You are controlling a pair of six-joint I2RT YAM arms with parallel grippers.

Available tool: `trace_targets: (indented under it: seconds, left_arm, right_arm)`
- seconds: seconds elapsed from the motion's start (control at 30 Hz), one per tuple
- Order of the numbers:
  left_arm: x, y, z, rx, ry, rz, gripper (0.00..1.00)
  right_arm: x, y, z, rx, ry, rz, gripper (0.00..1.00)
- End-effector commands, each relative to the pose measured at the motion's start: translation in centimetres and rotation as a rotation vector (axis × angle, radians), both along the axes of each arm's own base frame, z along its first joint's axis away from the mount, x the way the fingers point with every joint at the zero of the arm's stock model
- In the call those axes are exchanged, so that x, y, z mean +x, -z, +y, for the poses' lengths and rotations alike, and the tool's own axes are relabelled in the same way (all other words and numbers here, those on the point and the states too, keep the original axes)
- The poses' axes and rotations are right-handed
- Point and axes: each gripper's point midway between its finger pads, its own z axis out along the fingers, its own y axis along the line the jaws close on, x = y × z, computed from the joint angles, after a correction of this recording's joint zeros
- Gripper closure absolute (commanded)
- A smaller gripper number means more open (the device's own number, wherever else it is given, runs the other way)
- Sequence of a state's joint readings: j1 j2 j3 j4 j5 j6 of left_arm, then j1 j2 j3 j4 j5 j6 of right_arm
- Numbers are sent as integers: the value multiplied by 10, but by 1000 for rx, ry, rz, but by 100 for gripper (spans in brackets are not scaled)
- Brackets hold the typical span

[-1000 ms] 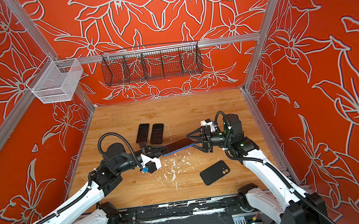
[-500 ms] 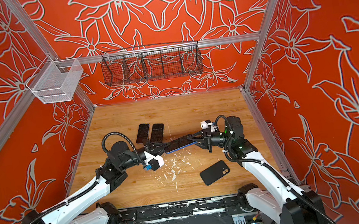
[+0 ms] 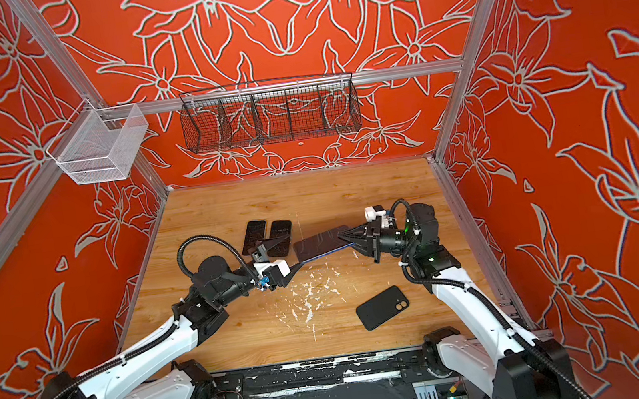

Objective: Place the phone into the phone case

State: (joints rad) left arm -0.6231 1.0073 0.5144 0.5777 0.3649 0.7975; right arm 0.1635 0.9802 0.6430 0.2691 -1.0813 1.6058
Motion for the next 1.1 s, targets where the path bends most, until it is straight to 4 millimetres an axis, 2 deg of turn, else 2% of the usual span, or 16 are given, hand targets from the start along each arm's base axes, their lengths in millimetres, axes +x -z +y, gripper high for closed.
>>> trace_targets:
  seconds: [0.0,0.07,0.13,0.2,0.23,0.3,0.4,0.5,0.57,0.63,0.73,0.87,1.07]
  left_arm:
    - [-1,-22,30,-188,-137,112,15]
    - [-6,-25,46,-276,-194,235,11]
    - [-14,-25,57,-339,-224,389,12]
    - [-22,-24,62,-413,-232,549,17]
    - [-25,-21,63,-468,-238,647,23]
    - [-26,-14,65,-581,-263,842,27]
    - [-26,6,57,-687,-310,1147,27]
    - [-30,33,43,-758,-368,1397,29]
    - [-35,61,40,-782,-517,1542,30]
    - [-46,90,37,-724,-697,1697,30]
    - [-73,130,19,-537,-953,1910,30]
    - [-95,160,-23,-371,-1155,2044,30]
    - [-111,193,-87,-380,-1334,2128,31]
  right_arm:
    - [5,-28,-19,-73,99,-150,100]
    - [1,-17,-30,-205,122,-162,100]
    - [-9,0,-43,-414,124,-172,100]
    - [-17,13,-65,-641,141,-183,100]
    - [-19,20,-81,-765,174,-178,100]
    - [-21,22,-103,-906,233,-195,100]
    - [-21,21,-130,-1046,329,-218,100]
    - [-21,14,-141,-1098,381,-259,100]
    - [-21,11,-144,-1121,392,-288,100]
    - [-23,10,-148,-1145,408,-302,100]
    - [-26,8,-157,-1182,444,-328,100]
    - [-33,8,-160,-1200,463,-362,100]
    - [-52,-5,-167,-1238,486,-434,100]
